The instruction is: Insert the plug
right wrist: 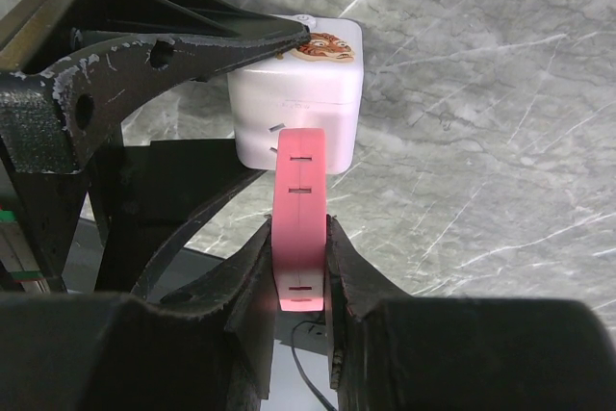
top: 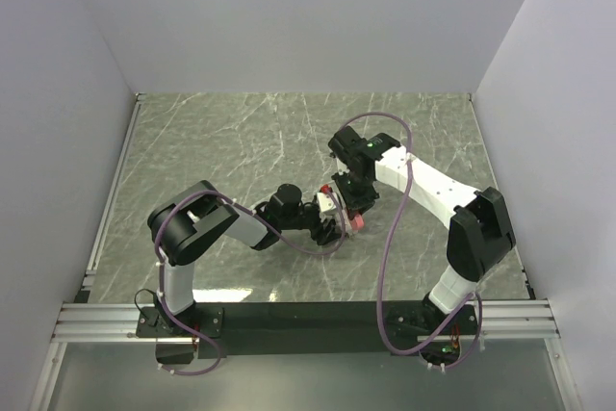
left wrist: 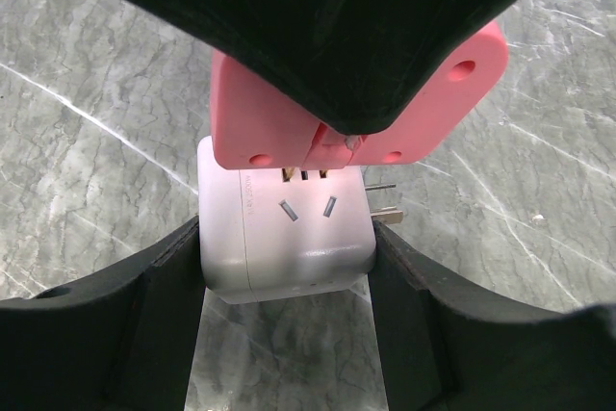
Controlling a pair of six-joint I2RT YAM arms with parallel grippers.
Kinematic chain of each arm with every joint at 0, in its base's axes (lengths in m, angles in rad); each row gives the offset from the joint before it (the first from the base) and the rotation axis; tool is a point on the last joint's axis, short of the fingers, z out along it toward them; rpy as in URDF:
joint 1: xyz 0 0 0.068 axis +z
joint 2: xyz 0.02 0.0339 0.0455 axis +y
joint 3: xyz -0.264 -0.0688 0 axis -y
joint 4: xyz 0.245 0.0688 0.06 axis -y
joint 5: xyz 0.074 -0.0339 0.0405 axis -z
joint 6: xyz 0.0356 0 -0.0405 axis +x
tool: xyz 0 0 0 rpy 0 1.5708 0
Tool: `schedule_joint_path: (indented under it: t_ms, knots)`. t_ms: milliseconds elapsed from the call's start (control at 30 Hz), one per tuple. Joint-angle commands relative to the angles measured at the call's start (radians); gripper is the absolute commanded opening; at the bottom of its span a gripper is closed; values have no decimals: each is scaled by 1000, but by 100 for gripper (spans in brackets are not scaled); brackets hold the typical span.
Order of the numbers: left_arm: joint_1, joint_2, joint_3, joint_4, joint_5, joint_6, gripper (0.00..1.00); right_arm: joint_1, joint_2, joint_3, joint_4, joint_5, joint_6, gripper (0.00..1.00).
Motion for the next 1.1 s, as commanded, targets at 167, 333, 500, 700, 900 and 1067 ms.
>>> schedule_joint_path:
  t_ms: [167,333,500,700,900,1067]
  knots:
    - [-13,-13,-25,-76,16,16,26,27,118,-65,61,37,3,0]
    - [-13,-13,-25,-79,12,15,25,36,121,-90,72,28,11,0]
    - [-13,-13,-27,-74,18,13,25,41,133,-106,77,33,12,0]
    - [-15,-19,-33,-74,10,13,24,39,161,-110,77,28,11,0]
    - [-15,-19,-31,-79,7,13,23,39,173,-133,80,31,12,0]
    - [-15,-21,-36,-77,9,13,23,39,178,-152,84,28,12,0]
